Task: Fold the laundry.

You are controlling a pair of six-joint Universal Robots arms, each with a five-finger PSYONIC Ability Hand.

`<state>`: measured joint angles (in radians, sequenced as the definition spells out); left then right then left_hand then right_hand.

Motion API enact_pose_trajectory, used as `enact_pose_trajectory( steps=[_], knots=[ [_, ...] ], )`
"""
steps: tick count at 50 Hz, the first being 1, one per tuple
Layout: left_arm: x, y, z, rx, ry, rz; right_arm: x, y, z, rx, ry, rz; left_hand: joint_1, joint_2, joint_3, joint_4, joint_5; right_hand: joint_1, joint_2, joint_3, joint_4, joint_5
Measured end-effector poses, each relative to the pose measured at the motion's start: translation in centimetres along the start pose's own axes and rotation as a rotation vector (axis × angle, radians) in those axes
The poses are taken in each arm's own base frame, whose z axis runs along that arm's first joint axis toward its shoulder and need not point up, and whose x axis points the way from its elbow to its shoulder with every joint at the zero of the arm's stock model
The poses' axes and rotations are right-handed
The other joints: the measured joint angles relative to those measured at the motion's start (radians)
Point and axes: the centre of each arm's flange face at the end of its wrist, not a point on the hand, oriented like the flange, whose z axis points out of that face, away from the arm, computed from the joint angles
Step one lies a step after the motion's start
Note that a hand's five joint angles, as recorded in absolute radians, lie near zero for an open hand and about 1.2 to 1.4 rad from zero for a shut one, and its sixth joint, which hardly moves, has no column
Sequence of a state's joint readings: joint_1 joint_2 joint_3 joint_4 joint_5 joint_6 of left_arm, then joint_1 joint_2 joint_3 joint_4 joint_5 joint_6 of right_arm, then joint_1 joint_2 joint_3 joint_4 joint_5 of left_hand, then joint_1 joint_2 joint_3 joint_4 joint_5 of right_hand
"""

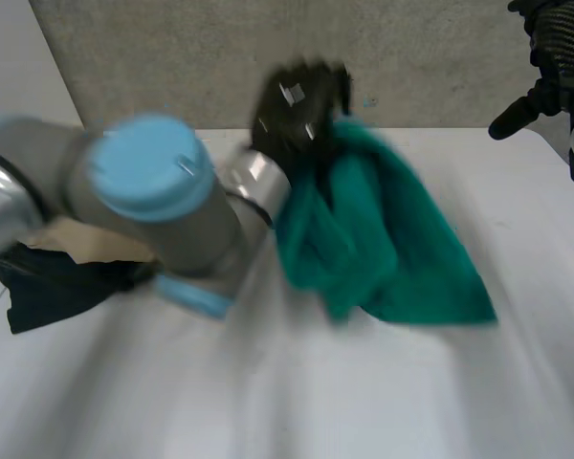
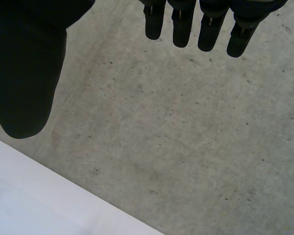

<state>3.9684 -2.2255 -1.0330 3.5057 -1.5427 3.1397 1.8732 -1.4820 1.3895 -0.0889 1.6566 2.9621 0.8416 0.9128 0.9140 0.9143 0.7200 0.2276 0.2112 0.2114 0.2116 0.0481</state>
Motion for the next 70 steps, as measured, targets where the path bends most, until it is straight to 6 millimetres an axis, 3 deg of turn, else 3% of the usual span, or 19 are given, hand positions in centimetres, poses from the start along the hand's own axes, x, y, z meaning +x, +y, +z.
enact_pose_trajectory(
  steps=[1, 2, 3, 4, 8, 11, 18, 26, 30, 33, 34, 35, 44, 49, 55, 58, 60, 62, 70],
  knots=[
    [0.6, 1.4, -0.4, -0.042, 0.017, 0.003, 0.1, 0.0, 0.1, -0.001, 0.001, -0.001, -0.148, -0.127, -0.125, -0.128, -0.127, 0.000, 0.000, 0.000, 0.000, 0.000],
    [1.3, 2.7, -0.9, -0.082, 0.036, 0.007, 0.2, 0.1, 0.1, -0.001, 0.001, -0.001, -0.519, -0.486, -0.480, -0.472, -0.468, 0.000, 0.000, 0.000, 0.000, 0.000],
    [1.7, 3.2, -1.3, -0.102, 0.048, 0.010, 0.2, 0.1, 0.1, -0.002, 0.000, -0.002, -0.519, -0.486, -0.480, -0.472, -0.468, 0.000, 0.000, 0.000, 0.000, 0.000],
    [2.3, 4.0, -1.8, -0.130, 0.068, 0.015, 0.2, 0.1, 0.1, -0.004, -0.007, -0.002, -0.644, -0.651, -0.647, -0.659, -0.635, 0.000, 0.000, 0.000, 0.000, 0.000],
    [2.8, 3.4, -2.7, -0.143, 0.092, 0.046, -0.4, 0.5, -0.1, -0.025, -0.056, -0.006, -0.651, -0.702, -0.698, -0.710, -0.670, 0.000, 0.000, 0.000, 0.000, 0.000],
    [1.5, 2.0, -2.7, -0.126, 0.069, 0.100, -1.2, 1.4, -0.4, -0.067, -0.123, -0.020, -0.651, -0.702, -0.698, -0.710, -0.670, 0.000, 0.000, 0.000, 0.000, 0.000],
    [-3.8, 1.7, -3.3, -0.184, -0.037, 0.329, -4.4, 6.1, -1.5, -0.255, -0.339, -0.128, -0.651, -0.702, -0.698, -0.710, -0.670, 0.000, 0.000, 0.000, 0.000, 0.000],
    [-10.9, 6.2, -4.4, -0.357, -0.177, 0.568, -7.6, 10.0, -3.6, -0.378, -0.479, -0.341, -0.649, -0.702, -0.698, -0.710, -0.670, 0.000, 0.000, 0.000, 0.000, 0.000],
    [-14.0, 9.0, -4.4, -0.412, -0.231, 0.640, -8.1, 11.0, -4.0, -0.405, -0.476, -0.389, -0.485, -0.565, -0.568, -0.566, -0.541, 0.000, 0.000, 0.000, 0.000, 0.000],
    [-16.3, 10.7, -4.1, -0.423, -0.269, 0.699, -8.2, 11.5, -4.1, -0.419, -0.466, -0.404, -0.070, -0.211, -0.215, -0.211, -0.196, 0.000, 0.000, 0.000, 0.000, 0.000],
    [-17.5, 11.4, -3.9, -0.419, -0.291, 0.732, -8.2, 11.8, -4.1, -0.424, -0.459, -0.406, 0.204, 0.072, 0.046, 0.049, 0.057, 0.000, 0.000, 0.000, 0.000, 0.000],
    [-18.5, 11.8, -3.7, -0.413, -0.309, 0.759, -8.2, 12.0, -4.2, -0.425, -0.456, -0.406, 0.306, 0.191, 0.167, 0.172, 0.173, 0.000, 0.000, 0.000, 0.000, 0.000],
    [-27.1, 13.4, -3.9, -0.387, -0.480, 1.022, -7.8, 12.8, -3.9, -0.398, -0.419, -0.394, 0.318, 0.279, 0.261, 0.274, 0.221, 0.000, 0.000, 0.000, 0.000, 0.000],
    [-29.8, 13.1, -4.3, -0.380, -0.543, 1.136, -7.6, 12.3, -4.0, -0.372, -0.410, -0.391, 0.318, 0.279, 0.261, 0.283, 0.221, 0.000, 0.000, 0.000, 0.000, 0.000],
    [-29.5, 12.7, -4.8, -0.379, -0.547, 1.135, -7.1, 11.0, -4.2, -0.343, -0.394, -0.387, 0.301, 0.251, 0.237, 0.258, 0.213, 0.000, 0.000, 0.000, 0.000, 0.000],
    [-28.2, 12.0, -4.9, -0.362, -0.531, 1.097, -6.7, 10.6, -4.2, -0.343, -0.382, -0.387, -0.127, -0.156, -0.155, -0.161, -0.136, 0.000, 0.000, 0.000, 0.000, 0.000],
    [-26.9, 11.1, -4.9, -0.340, -0.517, 1.059, -6.0, 10.4, -4.1, -0.349, -0.366, -0.387, -0.425, -0.487, -0.466, -0.478, -0.435, 0.000, 0.000, 0.000, 0.000, 0.000],
    [-25.7, 10.1, -5.0, -0.316, -0.503, 1.022, -5.4, 10.4, -3.9, -0.358, -0.349, -0.387, -0.556, -0.631, -0.629, -0.633, -0.592, 0.000, 0.000, 0.000, 0.000, 0.000],
    [-19.5, 4.8, -6.1, -0.217, -0.428, 0.855, -2.5, 10.3, -3.3, -0.414, -0.279, -0.380, -0.599, -0.687, -0.682, -0.695, -0.672, 0.000, 0.000, 0.000, 0.000, 0.000]
  ],
)
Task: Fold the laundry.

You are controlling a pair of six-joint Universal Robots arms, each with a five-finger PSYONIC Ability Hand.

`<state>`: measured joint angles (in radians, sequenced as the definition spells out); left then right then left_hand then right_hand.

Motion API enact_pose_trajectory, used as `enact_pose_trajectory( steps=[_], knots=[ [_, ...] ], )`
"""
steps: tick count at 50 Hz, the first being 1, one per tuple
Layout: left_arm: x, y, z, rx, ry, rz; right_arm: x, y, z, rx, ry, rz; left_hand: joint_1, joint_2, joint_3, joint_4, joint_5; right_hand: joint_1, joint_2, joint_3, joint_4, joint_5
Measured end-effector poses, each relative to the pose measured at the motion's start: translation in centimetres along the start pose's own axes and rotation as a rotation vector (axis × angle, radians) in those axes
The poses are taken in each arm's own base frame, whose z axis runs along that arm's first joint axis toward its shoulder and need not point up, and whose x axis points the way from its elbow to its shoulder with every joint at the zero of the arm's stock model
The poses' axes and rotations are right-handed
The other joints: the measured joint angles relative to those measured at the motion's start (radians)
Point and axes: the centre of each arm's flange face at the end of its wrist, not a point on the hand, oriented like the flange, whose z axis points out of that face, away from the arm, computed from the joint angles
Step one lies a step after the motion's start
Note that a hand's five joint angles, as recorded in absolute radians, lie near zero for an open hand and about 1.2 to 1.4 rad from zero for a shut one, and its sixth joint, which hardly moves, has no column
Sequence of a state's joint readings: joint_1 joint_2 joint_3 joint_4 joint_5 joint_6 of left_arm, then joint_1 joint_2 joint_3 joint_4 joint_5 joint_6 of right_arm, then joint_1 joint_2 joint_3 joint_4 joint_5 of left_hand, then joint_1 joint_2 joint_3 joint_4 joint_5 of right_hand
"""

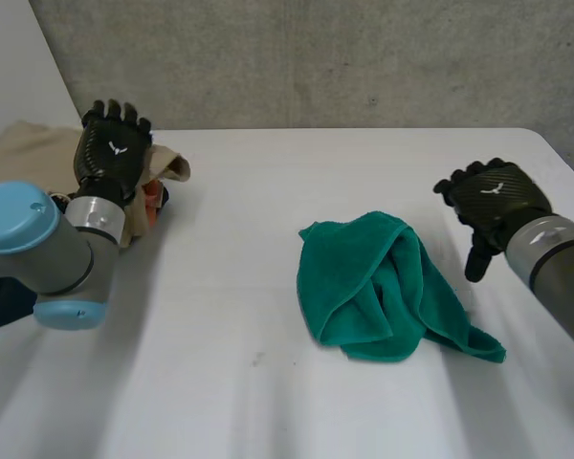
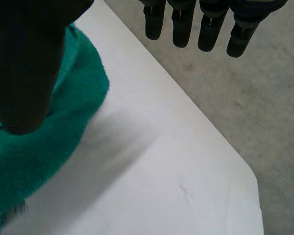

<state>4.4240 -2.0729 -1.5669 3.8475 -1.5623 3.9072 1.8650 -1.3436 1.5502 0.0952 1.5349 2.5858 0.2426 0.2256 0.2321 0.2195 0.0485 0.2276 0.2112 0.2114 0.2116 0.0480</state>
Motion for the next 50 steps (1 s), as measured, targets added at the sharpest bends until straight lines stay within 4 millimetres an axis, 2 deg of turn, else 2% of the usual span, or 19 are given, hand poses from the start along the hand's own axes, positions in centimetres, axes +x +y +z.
enact_pose_trajectory(
  steps=[7, 12, 17, 22, 27, 32, 35, 39, 43, 45, 46, 47, 48, 49, 50],
  knots=[
    [1.1, -7.0, -5.6, 0.064, 0.144, -0.215, 2.2, 0.6, 0.3, -0.032, 0.021, 0.075, 0.000, 0.000, 0.000, 0.000, 0.000, 0.000, 0.000, 0.000, 0.000, 0.000],
    [3.2, -10.3, -9.8, 0.043, 0.304, -0.428, 3.3, 1.1, 0.6, -0.051, -0.009, 0.181, 0.000, 0.000, 0.000, 0.000, 0.000, 0.000, 0.000, 0.000, 0.000, 0.000],
    [5.4, -11.9, -13.0, -0.049, 0.452, -0.636, 3.9, 2.0, 1.1, -0.077, -0.060, 0.305, 0.000, 0.000, 0.000, 0.001, 0.000, 0.000, 0.000, 0.000, 0.000, 0.000],
    [8.9, -11.8, -14.9, -0.203, 0.560, -0.819, 3.8, 3.3, 2.1, -0.112, -0.125, 0.434, 0.000, 0.002, 0.000, 0.002, 0.003, 0.000, 0.002, 0.002, 0.001, 0.000],
    [12.1, -10.8, -14.7, -0.317, 0.546, -0.899, 2.6, 5.0, 3.2, -0.168, -0.185, 0.551, 0.000, 0.002, 0.000, 0.002, 0.003, 0.003, 0.002, 0.003, 0.002, 0.004],
    [14.3, -10.0, -13.8, -0.357, 0.492, -0.901, 1.1, 6.3, 3.9, -0.207, -0.218, 0.626, 0.004, 0.006, 0.003, 0.010, 0.003, 0.004, 0.005, 0.010, 0.011, 0.006],
    [15.5, -9.6, -13.3, -0.367, 0.476, -0.894, -0.1, 6.4, 4.2, -0.204, -0.236, 0.651, 0.004, 0.022, 0.003, 0.030, 0.003, 0.019, 0.056, 0.058, 0.058, 0.052],
    [16.7, -9.1, -12.6, -0.374, 0.468, -0.884, -1.6, 6.3, 4.6, -0.177, -0.258, 0.664, 0.013, 0.033, 0.015, 0.040, 0.018, 0.155, 0.161, 0.171, 0.173, 0.167],
    [17.6, -8.8, -12.0, -0.372, 0.463, -0.879, -3.0, 6.2, 5.0, -0.154, -0.279, 0.662, 0.274, 0.269, 0.248, 0.264, 0.260, 0.371, 0.383, 0.384, 0.384, 0.361],
    [17.8, -8.7, -11.7, -0.366, 0.460, -0.878, -3.7, 6.1, 5.1, -0.147, -0.290, 0.656, 0.460, 0.444, 0.435, 0.440, 0.433, 0.604, 0.634, 0.624, 0.623, 0.603],
    [17.9, -8.8, -11.5, -0.361, 0.457, -0.878, -4.0, 6.1, 5.2, -0.145, -0.293, 0.652, 0.601, 0.588, 0.577, 0.575, 0.563, 0.727, 0.761, 0.750, 0.754, 0.727],
    [17.9, -8.8, -11.4, -0.359, 0.454, -0.878, -4.1, 6.1, 5.2, -0.144, -0.293, 0.650, 0.665, 0.629, 0.616, 0.635, 0.622, 0.796, 0.834, 0.821, 0.827, 0.816],
    [17.9, -8.8, -11.3, -0.355, 0.449, -0.878, -4.2, 6.0, 5.3, -0.141, -0.287, 0.646, 0.872, 0.829, 0.815, 0.836, 0.822, 0.877, 0.923, 0.906, 0.914, 0.902],
    [17.9, -8.8, -11.2, -0.353, 0.445, -0.878, -4.2, 6.0, 5.4, -0.140, -0.282, 0.644, 0.872, 0.829, 0.815, 0.836, 0.822, 0.888, 0.941, 0.923, 0.931, 0.917],
    [17.8, -8.8, -11.0, -0.349, 0.434, -0.878, -4.2, 6.0, 5.5, -0.136, -0.267, 0.638, 0.935, 0.938, 0.920, 0.941, 0.925, 0.889, 0.968, 0.953, 0.969, 0.939]
  ],
)
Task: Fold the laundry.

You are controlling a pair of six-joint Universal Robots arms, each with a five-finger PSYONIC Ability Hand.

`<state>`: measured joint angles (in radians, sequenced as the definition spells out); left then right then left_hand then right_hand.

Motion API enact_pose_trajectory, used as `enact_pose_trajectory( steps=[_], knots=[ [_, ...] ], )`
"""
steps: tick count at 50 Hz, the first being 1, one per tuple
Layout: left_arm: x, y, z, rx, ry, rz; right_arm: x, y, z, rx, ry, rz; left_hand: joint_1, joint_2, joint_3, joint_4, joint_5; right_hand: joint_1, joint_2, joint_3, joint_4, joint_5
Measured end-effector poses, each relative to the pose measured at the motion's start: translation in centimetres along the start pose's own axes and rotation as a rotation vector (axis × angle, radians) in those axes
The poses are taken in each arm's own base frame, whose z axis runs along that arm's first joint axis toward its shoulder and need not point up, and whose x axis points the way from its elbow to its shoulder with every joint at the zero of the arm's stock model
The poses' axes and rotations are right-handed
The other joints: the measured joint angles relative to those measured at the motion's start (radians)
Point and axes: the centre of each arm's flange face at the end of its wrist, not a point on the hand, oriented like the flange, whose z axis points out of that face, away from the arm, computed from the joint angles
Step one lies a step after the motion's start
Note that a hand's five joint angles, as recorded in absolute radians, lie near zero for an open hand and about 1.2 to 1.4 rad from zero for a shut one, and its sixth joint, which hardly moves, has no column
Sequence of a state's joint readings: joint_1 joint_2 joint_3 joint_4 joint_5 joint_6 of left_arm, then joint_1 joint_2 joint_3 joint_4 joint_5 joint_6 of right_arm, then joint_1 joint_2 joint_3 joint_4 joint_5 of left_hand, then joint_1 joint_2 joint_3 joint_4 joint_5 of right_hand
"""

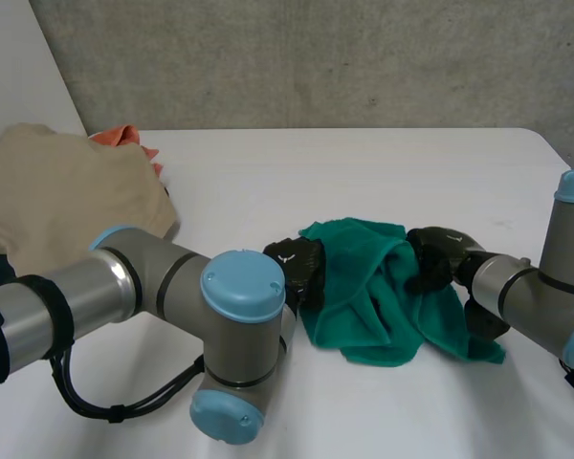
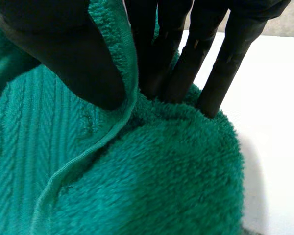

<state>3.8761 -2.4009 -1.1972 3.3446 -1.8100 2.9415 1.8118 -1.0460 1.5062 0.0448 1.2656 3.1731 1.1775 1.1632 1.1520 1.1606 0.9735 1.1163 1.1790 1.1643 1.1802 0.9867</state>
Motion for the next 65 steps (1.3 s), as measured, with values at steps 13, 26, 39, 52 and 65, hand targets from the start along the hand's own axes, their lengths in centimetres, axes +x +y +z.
enact_pose_trajectory(
  steps=[13, 26, 39, 52, 65],
  knots=[
    [-4.2, -12.3, -2.3, 0.284, -0.183, -0.060, -1.3, -9.0, -6.4, 0.268, 0.122, -0.340, 0.000, 0.032, 0.035, 0.036, 0.014, 0.000, 0.000, 0.021, 0.013, 0.003],
    [-3.5, -10.3, -5.1, 0.167, -0.020, 0.007, -3.1, -9.7, -10.0, 0.225, 0.116, -0.514, -0.664, -0.636, -0.619, -0.643, -0.634, 0.000, 0.000, 0.021, 0.016, 0.003],
    [0.1, -1.1, -5.8, -0.085, 0.069, -0.085, -2.4, -8.6, -7.9, 0.189, 0.140, -0.459, -0.783, -0.778, -0.763, -0.783, -0.779, 0.000, 0.000, 0.021, 0.017, 0.003],
    [0.3, 1.3, -0.5, -0.062, 0.020, -0.079, -2.8, -8.7, -8.7, 0.205, 0.128, -0.412, -0.698, -0.698, -0.685, -0.696, -0.678, 0.000, 0.000, 0.021, 0.017, 0.003],
    [-1.5, -5.0, -0.5, 0.101, -0.085, -0.119, -3.0, -9.8, -9.5, 0.241, 0.138, -0.448, 0.000, 0.031, 0.036, 0.036, 0.005, 0.000, 0.000, 0.021, 0.017, 0.003]
  ],
)
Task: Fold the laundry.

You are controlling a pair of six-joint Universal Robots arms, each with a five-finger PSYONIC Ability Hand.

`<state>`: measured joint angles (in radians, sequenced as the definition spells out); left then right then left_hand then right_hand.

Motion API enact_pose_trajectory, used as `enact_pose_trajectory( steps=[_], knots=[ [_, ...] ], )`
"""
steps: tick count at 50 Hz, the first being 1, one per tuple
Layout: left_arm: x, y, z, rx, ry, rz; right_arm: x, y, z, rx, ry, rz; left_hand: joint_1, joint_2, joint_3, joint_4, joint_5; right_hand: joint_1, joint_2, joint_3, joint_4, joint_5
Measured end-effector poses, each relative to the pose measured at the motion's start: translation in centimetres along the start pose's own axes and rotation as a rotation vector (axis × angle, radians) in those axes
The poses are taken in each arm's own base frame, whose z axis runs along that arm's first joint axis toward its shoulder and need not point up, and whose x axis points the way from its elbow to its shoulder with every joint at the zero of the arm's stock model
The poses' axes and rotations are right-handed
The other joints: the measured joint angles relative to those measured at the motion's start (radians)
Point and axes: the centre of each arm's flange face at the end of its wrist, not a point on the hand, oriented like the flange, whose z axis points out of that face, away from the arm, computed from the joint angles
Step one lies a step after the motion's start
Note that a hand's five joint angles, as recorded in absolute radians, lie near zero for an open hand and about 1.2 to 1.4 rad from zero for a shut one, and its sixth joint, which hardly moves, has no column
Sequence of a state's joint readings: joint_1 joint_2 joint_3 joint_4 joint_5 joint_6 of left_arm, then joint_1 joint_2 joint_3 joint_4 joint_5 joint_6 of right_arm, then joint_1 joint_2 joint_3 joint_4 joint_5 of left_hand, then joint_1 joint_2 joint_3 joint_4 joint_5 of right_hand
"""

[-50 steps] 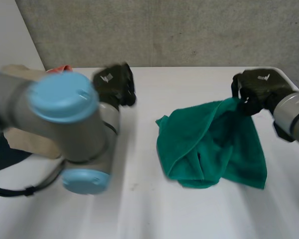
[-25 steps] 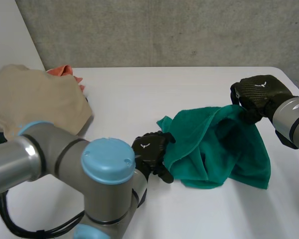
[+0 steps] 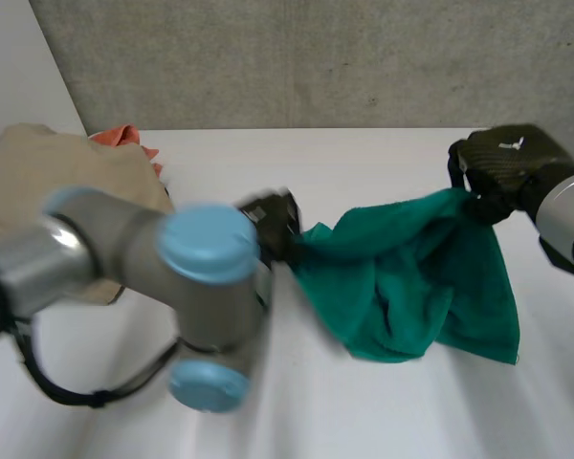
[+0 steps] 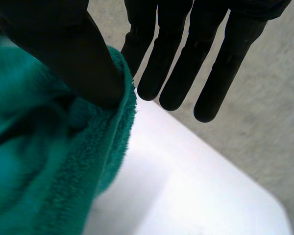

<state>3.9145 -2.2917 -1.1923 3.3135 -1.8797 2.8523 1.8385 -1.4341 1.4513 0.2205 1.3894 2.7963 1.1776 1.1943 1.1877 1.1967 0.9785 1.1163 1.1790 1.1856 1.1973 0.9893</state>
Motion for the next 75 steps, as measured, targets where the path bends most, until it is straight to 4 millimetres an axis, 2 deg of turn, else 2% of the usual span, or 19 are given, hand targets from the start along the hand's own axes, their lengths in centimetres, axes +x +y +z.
enact_pose_trajectory(
  steps=[1, 5, 9, 11, 16, 25, 29, 32, 34, 38, 40, 45, 49, 55, 59, 62, 64, 69, 75],
  knots=[
    [-1.2, -3.5, -0.4, 0.070, -0.038, -0.018, 0.4, -0.9, -0.5, 0.019, 0.010, -0.053, 0.000, 0.001, 0.000, 0.000, 0.000, 0.000, 0.000, 0.004, 0.000, 0.000],
    [-3.6, -10.4, -2.4, 0.209, -0.095, -0.012, 1.1, -2.2, -1.5, 0.033, 0.035, -0.176, 0.000, 0.001, 0.000, 0.000, 0.000, 0.000, 0.000, 0.004, 0.000, 0.000],
    [-4.9, -14.5, -4.7, 0.297, -0.104, 0.077, 1.7, -2.7, -2.2, 0.015, 0.051, -0.271, 0.000, 0.001, 0.000, 0.000, 0.000, 0.000, 0.000, 0.004, 0.000, 0.003],
    [-5.3, -15.4, -5.4, 0.310, -0.094, 0.154, 1.7, -2.6, -2.4, -0.001, 0.046, -0.298, 0.000, 0.001, 0.000, 0.000, 0.000, 0.000, 0.000, 0.004, 0.000, 0.014],
    [-5.6, -14.1, -5.5, 0.259, -0.057, 0.325, 1.2, -1.7, -2.3, -0.046, 0.012, -0.304, 0.000, 0.001, 0.000, 0.000, 0.000, 0.000, 0.000, 0.004, 0.000, 0.028],
    [-7.2, -5.4, 0.2, 0.055, -0.034, 0.554, -0.4, 4.4, 2.4, -0.201, -0.074, -0.158, 0.000, 0.002, 0.005, 0.004, 0.000, 0.000, 0.000, 0.004, 0.000, 0.038],
    [-7.8, -4.5, 3.1, 0.094, -0.058, 0.571, -0.5, 6.4, 5.0, -0.213, -0.064, -0.107, 0.000, 0.003, 0.005, 0.004, 0.000, 0.000, 0.000, 0.004, 0.001, 0.038],
    [-7.9, -6.1, 5.7, 0.207, -0.082, 0.572, 0.2, 6.5, 7.2, -0.173, -0.011, -0.091, 0.000, 0.003, 0.006, 0.004, 0.000, 0.000, 0.001, 0.005, 0.001, 0.038],
    [-7.9, -7.6, 6.9, 0.292, -0.095, 0.570, 0.9, 5.8, 8.3, -0.128, 0.039, -0.086, 0.000, 0.003, 0.006, 0.004, 0.000, 0.000, 0.001, 0.005, 0.001, 0.038],
    [-7.2, -12.7, 8.7, 0.539, -0.115, 0.557, 3.4, 1.9, 10.4, 0.066, 0.207, -0.052, 0.000, 0.003, 0.006, 0.004, 0.000, 0.000, 0.001, 0.006, 0.001, 0.038],
    [-6.6, -16.3, 8.8, 0.708, -0.123, 0.541, 5.0, -1.2, 10.8, 0.230, 0.305, -0.010, 0.000, 0.003, 0.006, 0.005, 0.000, 0.003, 0.001, 0.006, 0.002, 0.039],
    [-5.2, -23.0, 6.8, 1.007, -0.137, 0.501, 7.5, -7.9, 9.2, 0.606, 0.432, 0.069, 0.000, 0.003, 0.006, 0.005, 0.000, 0.018, 0.001, 0.006, 0.003, 0.039],
    [-4.4, -26.1, 4.4, 1.119, -0.139, 0.481, 8.0, -11.2, 6.9, 0.793, 0.443, 0.078, 0.000, 0.003, 0.006, 0.005, 0.000, 0.018, 0.001, 0.006, 0.003, 0.039],
    [-4.6, -24.9, 2.7, 1.034, -0.129, 0.495, 6.5, -10.1, 6.2, 0.740, 0.349, 0.054, 0.000, 0.003, 0.006, 0.005, 0.000, 0.018, 0.001, 0.006, 0.004, 0.039],
    [-5.3, -21.4, 1.9, 0.889, -0.113, 0.522, 4.7, -6.5, 6.7, 0.563, 0.249, 0.053, 0.000, 0.004, 0.009, 0.005, 0.000, 0.002, -0.026, -0.023, -0.019, 0.016],
    [-5.5, -19.5, 1.3, 0.823, -0.099, 0.537, 3.7, -4.3, 6.9, 0.454, 0.196, 0.057, 0.000, 0.004, 0.009, 0.005, 0.000, -0.186, -0.246, -0.233, -0.241, -0.210],
    [-5.7, -17.7, 0.1, 0.765, -0.070, 0.557, 2.3, -1.1, 7.3, 0.300, 0.122, 0.058, 0.000, 0.005, 0.009, 0.005, 0.000, -0.504, -0.567, -0.564, -0.576, -0.558],
    [-5.3, -16.5, -2.3, 0.735, 0.002, 0.591, 0.7, 2.3, 8.1, 0.135, 0.017, 0.013, 0.000, 0.005, 0.009, 0.005, 0.000, -0.748, -0.800, -0.817, -0.841, -0.834],
    [-4.5, -16.9, -5.2, 0.758, 0.083, 0.619, 0.1, 2.8, 9.6, 0.131, -0.062, -0.101, 0.000, 0.005, 0.009, 0.005, 0.000, -0.748, -0.800, -0.825, -0.841, -0.851]
  ],
)
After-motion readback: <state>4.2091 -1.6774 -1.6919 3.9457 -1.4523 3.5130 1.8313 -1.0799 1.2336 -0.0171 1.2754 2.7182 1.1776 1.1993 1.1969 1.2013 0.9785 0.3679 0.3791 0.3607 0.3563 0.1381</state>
